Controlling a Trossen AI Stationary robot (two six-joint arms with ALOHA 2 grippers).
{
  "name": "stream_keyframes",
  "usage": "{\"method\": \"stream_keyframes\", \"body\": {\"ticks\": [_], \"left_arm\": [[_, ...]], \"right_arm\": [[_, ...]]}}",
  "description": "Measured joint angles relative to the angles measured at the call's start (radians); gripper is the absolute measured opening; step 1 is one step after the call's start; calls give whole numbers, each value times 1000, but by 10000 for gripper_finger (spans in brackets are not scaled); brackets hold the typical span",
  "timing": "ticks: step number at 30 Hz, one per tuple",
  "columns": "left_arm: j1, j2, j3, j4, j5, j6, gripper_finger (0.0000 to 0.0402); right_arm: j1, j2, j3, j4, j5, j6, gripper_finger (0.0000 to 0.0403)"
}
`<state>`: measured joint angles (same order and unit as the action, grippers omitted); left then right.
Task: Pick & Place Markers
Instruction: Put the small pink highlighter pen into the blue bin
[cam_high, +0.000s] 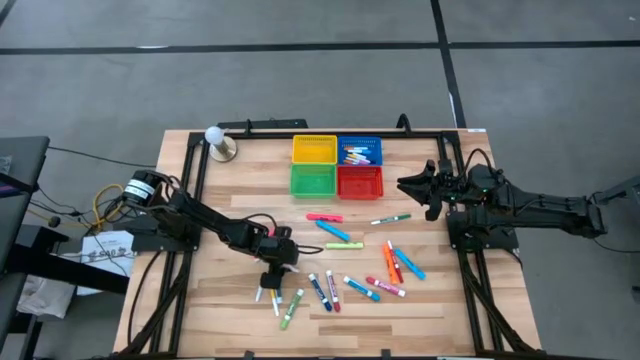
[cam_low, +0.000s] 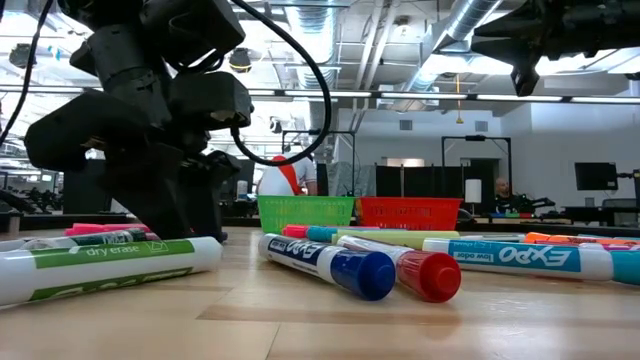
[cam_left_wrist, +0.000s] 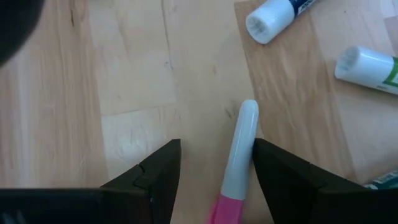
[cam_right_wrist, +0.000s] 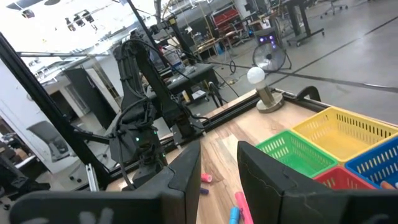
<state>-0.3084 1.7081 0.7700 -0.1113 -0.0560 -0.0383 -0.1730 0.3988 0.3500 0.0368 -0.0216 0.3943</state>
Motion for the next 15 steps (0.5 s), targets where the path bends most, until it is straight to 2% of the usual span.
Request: {"method": "stream_keyframes", "body": {"ticks": [15], "left_arm": [[1, 0, -1, 7, -12, -3, 198]], "right_arm": [[0, 0, 0, 0, 0, 0, 95]]}}
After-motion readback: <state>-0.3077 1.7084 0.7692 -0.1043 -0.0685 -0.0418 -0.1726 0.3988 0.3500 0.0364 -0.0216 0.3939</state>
